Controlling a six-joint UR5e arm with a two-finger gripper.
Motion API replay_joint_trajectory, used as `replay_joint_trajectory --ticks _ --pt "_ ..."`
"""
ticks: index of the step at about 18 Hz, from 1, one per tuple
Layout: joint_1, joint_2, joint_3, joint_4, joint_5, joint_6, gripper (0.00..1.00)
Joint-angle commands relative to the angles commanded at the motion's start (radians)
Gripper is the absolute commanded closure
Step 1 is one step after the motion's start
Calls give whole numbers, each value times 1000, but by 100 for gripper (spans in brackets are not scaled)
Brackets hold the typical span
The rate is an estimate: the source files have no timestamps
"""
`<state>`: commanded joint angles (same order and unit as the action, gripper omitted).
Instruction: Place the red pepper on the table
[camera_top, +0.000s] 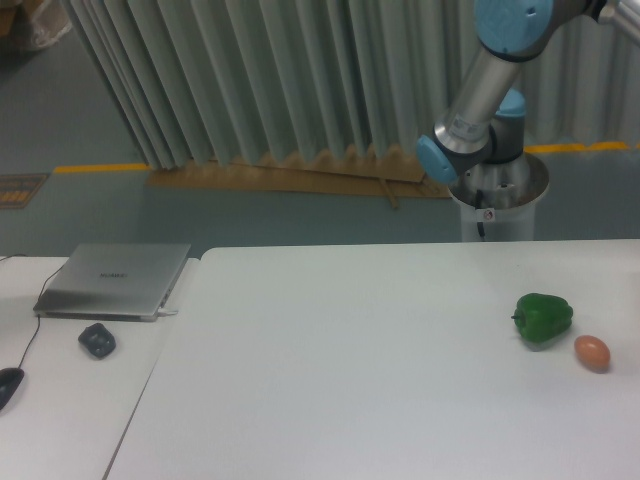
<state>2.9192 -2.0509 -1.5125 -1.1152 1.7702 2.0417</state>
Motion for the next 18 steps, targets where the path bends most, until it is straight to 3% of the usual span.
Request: replay_joint_trajectory --ticks 2,8,13,14,15,18 --pt "0 3 -5 -5 6 0 47" --pt "-5 21 -5 -12 17 -15 49" --pt "-26 90 6 -168 -9 -116 52" --pt "-34 109 8 -196 -56 -171 52" --pt "-37 121 8 -204 -125 -213 53" --pt "-81 144 8 -225 -159 -325 53"
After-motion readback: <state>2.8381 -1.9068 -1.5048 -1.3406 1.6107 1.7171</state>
